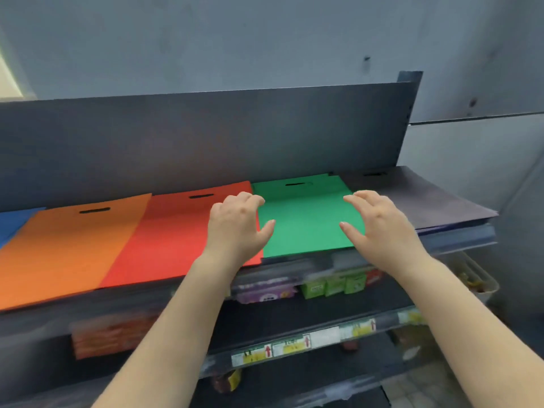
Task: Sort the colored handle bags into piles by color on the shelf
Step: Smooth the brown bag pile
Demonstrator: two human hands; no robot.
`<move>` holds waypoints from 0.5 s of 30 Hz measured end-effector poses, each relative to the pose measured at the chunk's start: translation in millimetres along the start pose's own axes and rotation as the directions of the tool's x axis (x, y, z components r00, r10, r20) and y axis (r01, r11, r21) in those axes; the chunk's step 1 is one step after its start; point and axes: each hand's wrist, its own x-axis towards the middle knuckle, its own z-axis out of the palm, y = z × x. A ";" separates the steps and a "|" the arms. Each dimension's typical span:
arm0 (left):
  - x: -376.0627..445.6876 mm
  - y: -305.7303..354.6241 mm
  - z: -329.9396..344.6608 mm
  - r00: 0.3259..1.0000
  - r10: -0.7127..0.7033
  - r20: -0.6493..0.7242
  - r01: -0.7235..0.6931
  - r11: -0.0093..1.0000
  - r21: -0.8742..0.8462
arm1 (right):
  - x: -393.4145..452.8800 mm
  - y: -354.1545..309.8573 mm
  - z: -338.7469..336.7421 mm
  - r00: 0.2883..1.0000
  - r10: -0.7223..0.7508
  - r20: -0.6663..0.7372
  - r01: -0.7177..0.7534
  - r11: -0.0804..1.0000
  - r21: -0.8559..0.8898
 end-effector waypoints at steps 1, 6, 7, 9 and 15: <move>6.8 21.9 7.2 0.999 0.039 0.010 -0.039 0.999 0.017 | -6.1 17.4 -8.9 1.000 0.009 0.003 -0.009 0.999 -0.042; 35.4 131.1 42.0 0.970 0.241 0.044 -0.242 0.970 0.022 | -39.4 106.1 -50.2 0.989 0.139 0.051 -0.122 0.962 -0.244; 39.9 152.9 47.9 0.956 0.289 0.052 -0.291 0.956 0.036 | -47.1 123.4 -58.2 0.983 0.175 0.057 -0.152 0.947 -0.282; 47.5 197.0 58.5 0.923 0.379 0.069 -0.383 0.923 0.046 | -64.0 156.8 -74.2 0.966 0.251 0.058 -0.218 0.916 -0.336; 63.8 330.0 90.4 0.808 0.586 0.060 -0.583 0.810 -0.063 | -123.5 251.2 -117.8 0.880 0.475 -0.008 -0.436 0.801 -0.411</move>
